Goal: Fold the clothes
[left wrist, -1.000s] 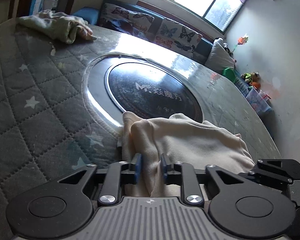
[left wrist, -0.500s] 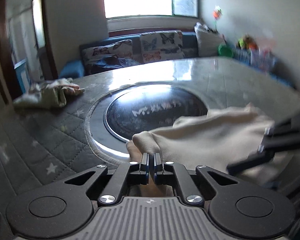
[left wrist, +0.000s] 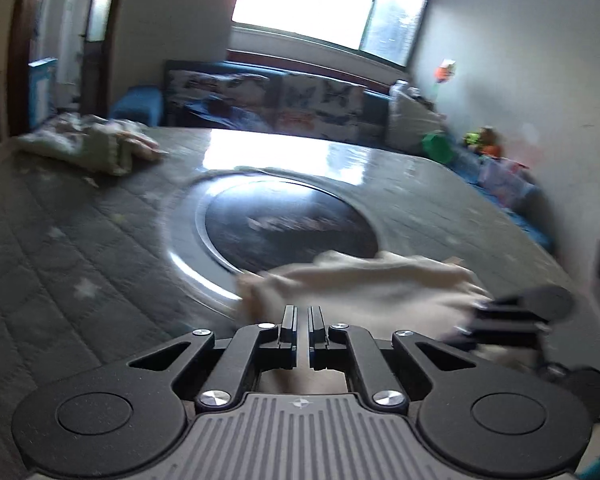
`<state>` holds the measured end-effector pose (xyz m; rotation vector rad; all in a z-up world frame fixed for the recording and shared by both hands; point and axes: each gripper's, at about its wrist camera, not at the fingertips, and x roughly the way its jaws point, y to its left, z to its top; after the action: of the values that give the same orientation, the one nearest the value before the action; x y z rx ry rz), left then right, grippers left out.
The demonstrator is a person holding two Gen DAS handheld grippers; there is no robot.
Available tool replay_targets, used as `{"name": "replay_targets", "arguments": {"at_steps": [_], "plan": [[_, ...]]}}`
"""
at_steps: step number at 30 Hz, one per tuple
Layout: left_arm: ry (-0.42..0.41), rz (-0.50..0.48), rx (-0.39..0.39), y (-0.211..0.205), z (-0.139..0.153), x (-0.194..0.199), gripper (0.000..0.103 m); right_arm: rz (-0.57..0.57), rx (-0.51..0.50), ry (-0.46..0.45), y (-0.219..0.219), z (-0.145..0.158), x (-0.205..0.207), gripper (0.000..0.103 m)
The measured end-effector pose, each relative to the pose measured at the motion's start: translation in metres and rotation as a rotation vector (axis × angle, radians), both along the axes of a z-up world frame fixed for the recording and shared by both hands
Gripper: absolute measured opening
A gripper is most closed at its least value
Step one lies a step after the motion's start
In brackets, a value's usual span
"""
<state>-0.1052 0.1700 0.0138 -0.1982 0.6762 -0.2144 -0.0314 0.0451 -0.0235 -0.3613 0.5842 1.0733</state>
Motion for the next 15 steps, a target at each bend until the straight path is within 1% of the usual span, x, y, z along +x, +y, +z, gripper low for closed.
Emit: {"name": "replay_targets", "arguments": {"at_steps": [1, 5, 9, 13, 15], "plan": [[0.012, -0.013, -0.006, -0.004, -0.003, -0.001, 0.006, 0.002, -0.001, -0.002, 0.000, 0.000, -0.001, 0.034], [0.057, -0.006, 0.033, -0.011, -0.020, -0.002, 0.006, 0.005, -0.004, -0.003, 0.000, 0.001, -0.002, 0.034], [0.063, 0.011, 0.032, -0.007, -0.025, -0.003, 0.009, -0.003, 0.000, -0.004, -0.003, 0.003, -0.003, 0.034], [0.042, 0.007, 0.037, -0.006, -0.017, -0.003, 0.009, -0.036, 0.032, 0.004, -0.015, 0.012, -0.002, 0.034], [0.042, 0.008, 0.037, -0.007, -0.017, -0.002, 0.009, -0.060, 0.033, 0.003, -0.021, 0.012, -0.001, 0.034]]}}
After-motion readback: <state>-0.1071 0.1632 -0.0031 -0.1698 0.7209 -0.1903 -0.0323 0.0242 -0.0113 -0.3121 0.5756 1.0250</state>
